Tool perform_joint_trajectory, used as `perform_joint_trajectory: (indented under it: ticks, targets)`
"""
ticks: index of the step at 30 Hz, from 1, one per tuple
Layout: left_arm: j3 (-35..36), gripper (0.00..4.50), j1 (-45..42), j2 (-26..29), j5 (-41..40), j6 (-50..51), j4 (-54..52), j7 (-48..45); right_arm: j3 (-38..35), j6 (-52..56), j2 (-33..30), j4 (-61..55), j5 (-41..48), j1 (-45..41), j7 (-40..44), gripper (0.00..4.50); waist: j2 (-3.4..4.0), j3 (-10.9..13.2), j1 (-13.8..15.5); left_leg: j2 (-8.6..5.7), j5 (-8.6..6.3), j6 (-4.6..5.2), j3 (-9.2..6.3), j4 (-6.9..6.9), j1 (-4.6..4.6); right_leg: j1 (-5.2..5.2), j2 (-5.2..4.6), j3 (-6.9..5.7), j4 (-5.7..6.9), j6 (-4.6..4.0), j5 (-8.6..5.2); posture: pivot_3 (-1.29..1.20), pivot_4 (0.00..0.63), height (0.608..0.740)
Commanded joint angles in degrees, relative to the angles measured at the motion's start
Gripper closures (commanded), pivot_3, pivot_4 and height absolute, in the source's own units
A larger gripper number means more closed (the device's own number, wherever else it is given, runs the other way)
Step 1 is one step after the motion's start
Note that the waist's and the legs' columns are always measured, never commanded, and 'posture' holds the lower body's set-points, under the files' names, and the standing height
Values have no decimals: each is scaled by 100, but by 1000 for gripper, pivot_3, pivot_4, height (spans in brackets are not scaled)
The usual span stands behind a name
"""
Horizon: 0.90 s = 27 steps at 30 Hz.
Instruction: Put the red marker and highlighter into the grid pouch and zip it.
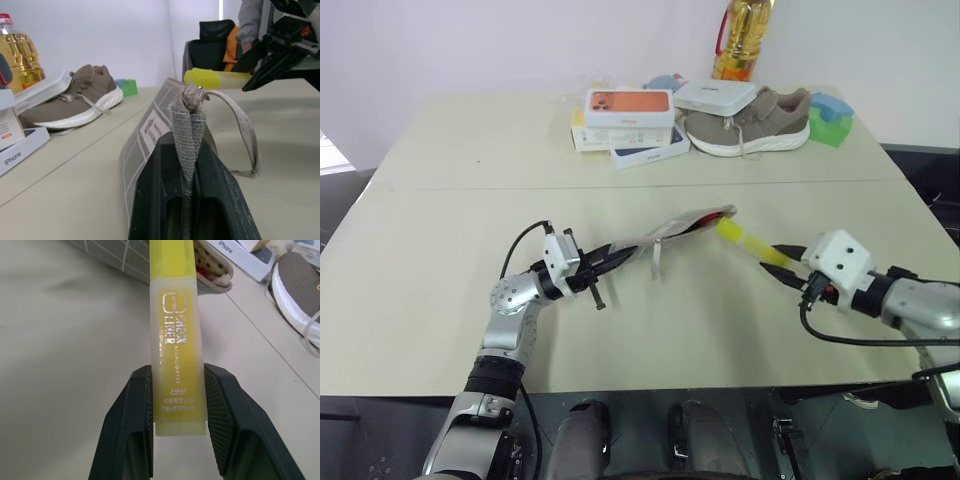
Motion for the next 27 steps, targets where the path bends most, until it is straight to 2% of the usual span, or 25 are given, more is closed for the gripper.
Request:
perform_joint_trajectory:
  ticks: [1, 27]
  targets:
    - [32, 4500, 7, -10, -91, -4, -149, -44, -147, -5, -33, -174, 59, -43, -52, 3639, 0, 0, 0, 0, 0, 0, 0, 0, 0, 0, 0, 0, 0, 0, 0, 0, 150, 724]
    - [-100, 4500, 19, 83, 100, -223, -173, -369, 27, 87, -211, -109, -17, -156, 111, 3639, 0, 0, 2, 0, 0, 0, 0, 1, 0, 0, 0, 0, 0, 0, 0, 0, 150, 724]
